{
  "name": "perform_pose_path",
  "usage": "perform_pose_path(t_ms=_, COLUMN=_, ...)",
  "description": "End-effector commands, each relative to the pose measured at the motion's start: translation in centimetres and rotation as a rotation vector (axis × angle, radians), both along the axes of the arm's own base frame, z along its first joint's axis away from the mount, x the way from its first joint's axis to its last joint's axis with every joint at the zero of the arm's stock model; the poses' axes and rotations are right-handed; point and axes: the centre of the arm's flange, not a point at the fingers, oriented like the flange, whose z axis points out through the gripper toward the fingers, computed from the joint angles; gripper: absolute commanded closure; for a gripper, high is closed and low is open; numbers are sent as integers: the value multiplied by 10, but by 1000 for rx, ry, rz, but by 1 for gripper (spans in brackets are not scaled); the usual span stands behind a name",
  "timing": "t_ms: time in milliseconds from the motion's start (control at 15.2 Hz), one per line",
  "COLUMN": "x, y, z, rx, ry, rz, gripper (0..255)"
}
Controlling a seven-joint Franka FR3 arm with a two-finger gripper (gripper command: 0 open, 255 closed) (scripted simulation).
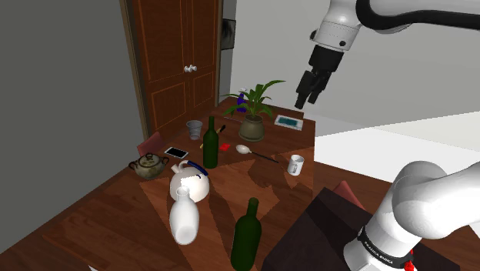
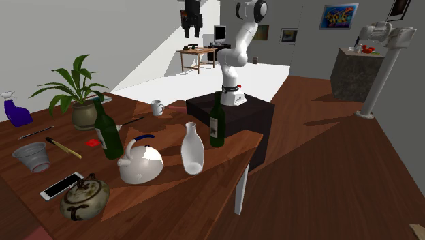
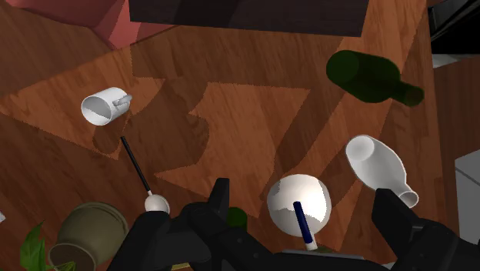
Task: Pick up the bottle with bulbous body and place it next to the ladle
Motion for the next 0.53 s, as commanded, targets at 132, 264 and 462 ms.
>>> perform_pose_path(t_ms=132, x=9, y=18, z=-17, rx=-2, ry=-4, rz=-5, gripper=0)
perform_pose_path(t_ms=264, x=18, y=36, z=-35, rx=-4, ry=-8, rz=-9, gripper=0)
perform_pose_path(t_ms=462, x=31, y=63, z=-61, rx=-8, ry=-14, rz=-16, gripper=0)
